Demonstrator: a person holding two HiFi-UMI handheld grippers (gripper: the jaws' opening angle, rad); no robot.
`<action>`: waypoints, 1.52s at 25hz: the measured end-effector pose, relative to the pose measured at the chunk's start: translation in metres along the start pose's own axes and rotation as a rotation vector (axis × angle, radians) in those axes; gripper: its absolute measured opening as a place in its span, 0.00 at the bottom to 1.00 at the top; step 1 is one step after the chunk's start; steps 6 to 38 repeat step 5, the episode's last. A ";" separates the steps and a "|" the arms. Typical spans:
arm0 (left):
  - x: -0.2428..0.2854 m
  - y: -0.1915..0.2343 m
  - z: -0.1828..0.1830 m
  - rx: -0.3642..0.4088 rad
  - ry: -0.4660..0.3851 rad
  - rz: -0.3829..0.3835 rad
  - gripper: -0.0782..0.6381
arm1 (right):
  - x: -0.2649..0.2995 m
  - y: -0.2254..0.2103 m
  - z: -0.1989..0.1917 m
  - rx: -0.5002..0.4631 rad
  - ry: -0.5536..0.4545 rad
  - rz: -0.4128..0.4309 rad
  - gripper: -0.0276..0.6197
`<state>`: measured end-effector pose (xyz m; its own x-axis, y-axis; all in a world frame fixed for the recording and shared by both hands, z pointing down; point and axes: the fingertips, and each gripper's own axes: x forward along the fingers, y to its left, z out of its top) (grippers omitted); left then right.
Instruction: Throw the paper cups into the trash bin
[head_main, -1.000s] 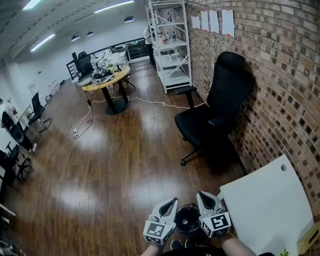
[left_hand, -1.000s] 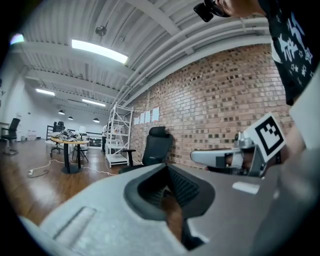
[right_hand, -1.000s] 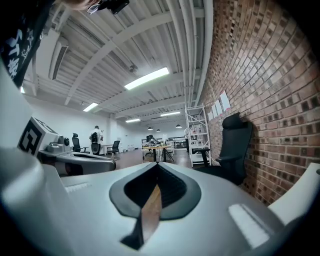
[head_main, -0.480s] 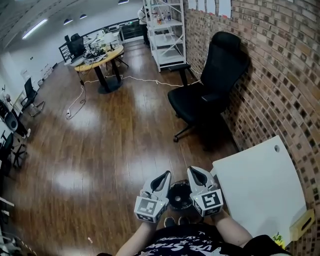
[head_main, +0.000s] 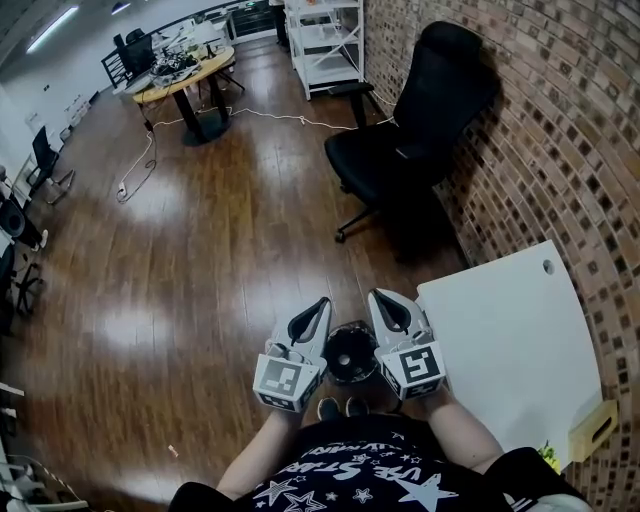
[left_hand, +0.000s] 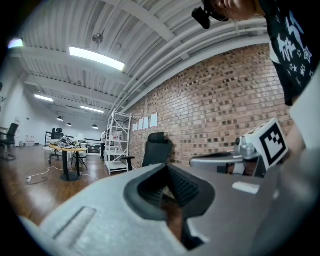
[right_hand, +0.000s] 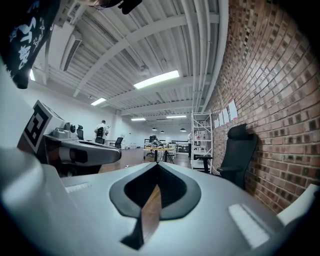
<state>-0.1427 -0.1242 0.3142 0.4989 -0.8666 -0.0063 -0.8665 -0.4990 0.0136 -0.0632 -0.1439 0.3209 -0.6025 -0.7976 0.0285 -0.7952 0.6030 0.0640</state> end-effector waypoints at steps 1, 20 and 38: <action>0.000 0.002 0.001 0.002 -0.003 -0.001 0.11 | 0.001 0.002 0.003 -0.007 -0.009 0.003 0.05; -0.001 0.012 0.006 0.011 -0.011 0.000 0.11 | 0.005 0.010 0.012 -0.035 -0.037 0.022 0.05; -0.001 0.012 0.006 0.011 -0.011 0.000 0.11 | 0.005 0.010 0.012 -0.035 -0.037 0.022 0.05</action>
